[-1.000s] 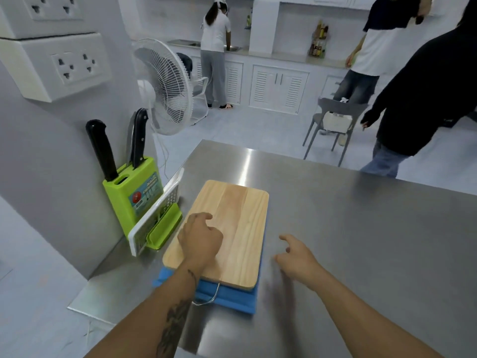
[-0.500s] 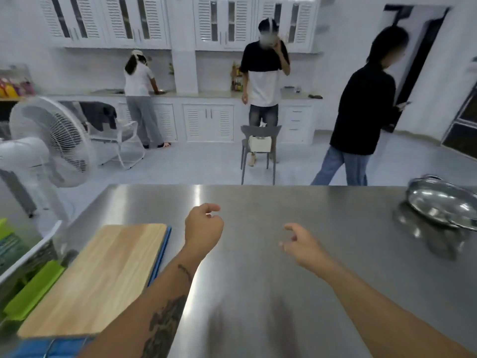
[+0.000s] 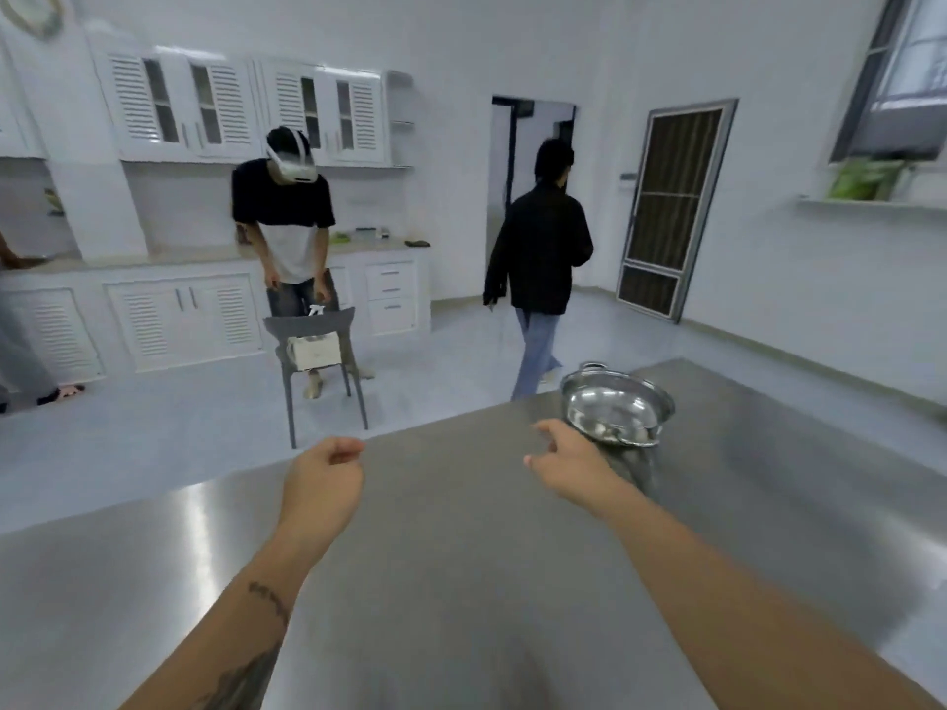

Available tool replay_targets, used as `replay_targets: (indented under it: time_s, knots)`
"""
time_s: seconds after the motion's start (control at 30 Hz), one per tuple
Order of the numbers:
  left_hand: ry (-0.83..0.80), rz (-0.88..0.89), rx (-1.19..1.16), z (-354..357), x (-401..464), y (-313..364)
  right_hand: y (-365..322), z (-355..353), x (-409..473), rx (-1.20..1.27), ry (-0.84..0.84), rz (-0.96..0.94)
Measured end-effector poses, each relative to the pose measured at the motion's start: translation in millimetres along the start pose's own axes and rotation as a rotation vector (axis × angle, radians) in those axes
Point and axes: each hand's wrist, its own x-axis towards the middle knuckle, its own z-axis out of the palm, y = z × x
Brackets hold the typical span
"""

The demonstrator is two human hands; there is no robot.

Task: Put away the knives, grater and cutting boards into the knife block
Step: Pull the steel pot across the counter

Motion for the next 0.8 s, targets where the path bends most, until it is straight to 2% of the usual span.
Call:
replay_targets:
  time_s: [0.2,0.4,0.63,0.8]
  knots:
    - [-0.212,0.049,0.091,102.7,16.6,7.1,61.8,-51.9,22.7,0.117,0.119,0.205]
    - [-0.350,0.085,0.196,223.5,43.0,16.6,144.9,-89.8,70.9,0.241,0.151,0.379]
    - [-0.411,-0.120,0.138,389.4,63.9,0.4,244.0,-133.7,147.6,0.303,0.112,0.505]
    - [-0.389,-0.360,-0.151,488.7,55.6,-3.4,300.5,-154.8,195.9,0.384,0.092,0.611]
